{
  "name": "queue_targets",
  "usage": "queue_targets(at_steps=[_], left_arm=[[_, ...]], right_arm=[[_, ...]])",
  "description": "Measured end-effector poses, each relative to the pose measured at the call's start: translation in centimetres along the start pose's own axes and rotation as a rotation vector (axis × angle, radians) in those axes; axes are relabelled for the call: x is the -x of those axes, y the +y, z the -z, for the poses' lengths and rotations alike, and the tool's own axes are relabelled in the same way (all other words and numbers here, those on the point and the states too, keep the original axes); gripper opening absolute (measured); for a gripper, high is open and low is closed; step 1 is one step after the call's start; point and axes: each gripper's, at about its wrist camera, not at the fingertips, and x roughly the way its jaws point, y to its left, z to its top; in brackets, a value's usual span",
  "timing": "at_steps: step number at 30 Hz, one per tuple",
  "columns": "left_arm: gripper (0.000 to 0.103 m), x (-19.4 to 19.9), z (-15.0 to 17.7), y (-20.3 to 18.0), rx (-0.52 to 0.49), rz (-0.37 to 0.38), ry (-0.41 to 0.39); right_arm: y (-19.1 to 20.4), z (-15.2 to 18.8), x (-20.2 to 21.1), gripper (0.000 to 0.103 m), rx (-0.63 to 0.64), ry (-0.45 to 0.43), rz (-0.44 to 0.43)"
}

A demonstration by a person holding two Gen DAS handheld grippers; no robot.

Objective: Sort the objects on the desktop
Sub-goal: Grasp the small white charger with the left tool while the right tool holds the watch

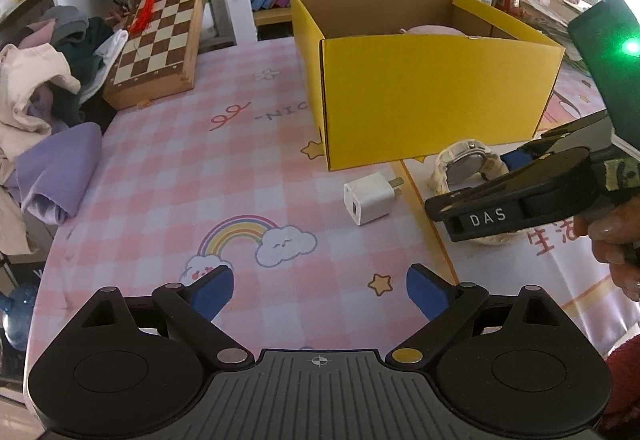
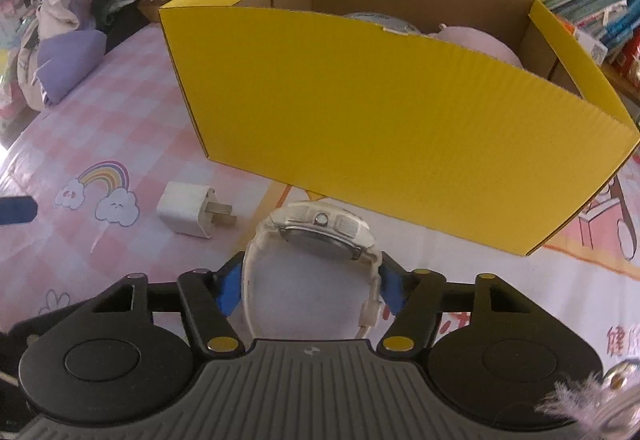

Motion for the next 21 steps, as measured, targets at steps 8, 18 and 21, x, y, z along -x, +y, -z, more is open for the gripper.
queue_targets(at_steps=[8,18,21], left_arm=[[0.095,-1.5,-1.3,-0.7,0.017,0.013,-0.012],[0.095,-2.5,-2.8,-2.0,0.021,0.005,-0.053],[0.095,-2.8,-3.3,-2.5,0.022,0.002,-0.065]], right_arm=[[-2.2,0.7,2.1,0.062,0.005,-0.034,0.031],[-5.1,2.3,4.4,0.062,-0.027,-0.069,0.06],[-5.7,2.7,4.9,0.062,-0.033,-0.075,0.066]])
